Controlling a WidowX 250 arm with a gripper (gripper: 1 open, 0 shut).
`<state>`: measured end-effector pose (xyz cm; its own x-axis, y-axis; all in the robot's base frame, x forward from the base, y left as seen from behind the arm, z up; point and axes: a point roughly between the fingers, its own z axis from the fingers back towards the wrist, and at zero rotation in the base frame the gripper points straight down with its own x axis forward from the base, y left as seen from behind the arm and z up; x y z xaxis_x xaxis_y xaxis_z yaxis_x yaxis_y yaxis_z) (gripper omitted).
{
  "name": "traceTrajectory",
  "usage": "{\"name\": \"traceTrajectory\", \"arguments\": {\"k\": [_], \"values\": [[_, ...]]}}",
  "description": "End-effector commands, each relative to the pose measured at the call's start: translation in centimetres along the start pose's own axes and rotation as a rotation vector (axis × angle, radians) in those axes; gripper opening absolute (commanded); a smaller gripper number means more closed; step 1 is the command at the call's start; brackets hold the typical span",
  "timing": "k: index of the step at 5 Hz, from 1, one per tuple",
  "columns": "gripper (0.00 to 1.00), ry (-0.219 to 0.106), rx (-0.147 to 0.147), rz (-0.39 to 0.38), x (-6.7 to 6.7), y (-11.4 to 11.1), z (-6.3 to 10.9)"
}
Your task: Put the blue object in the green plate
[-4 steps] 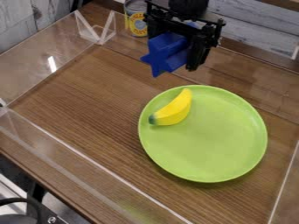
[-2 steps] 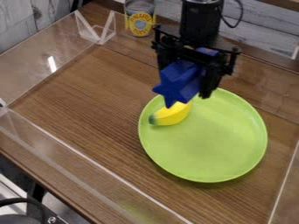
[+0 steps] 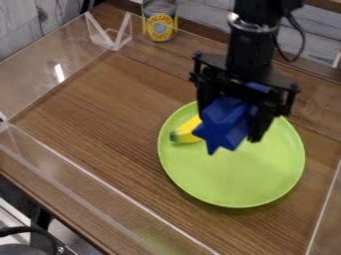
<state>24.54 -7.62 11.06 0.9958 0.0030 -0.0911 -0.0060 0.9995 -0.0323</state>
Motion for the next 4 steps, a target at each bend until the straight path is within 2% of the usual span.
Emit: {"name": "traceTrajectory", "arguments": {"k": [1, 3, 4], "values": [[0.0, -0.085, -0.027, -0.003, 0.2, -0.9, 0.6], [0.0, -0.107, -0.073, -0.018, 0.3, -1.5, -0.3], [1.0, -0.113, -0.087, -0.029, 0.5, -1.6, -0.7]]}}
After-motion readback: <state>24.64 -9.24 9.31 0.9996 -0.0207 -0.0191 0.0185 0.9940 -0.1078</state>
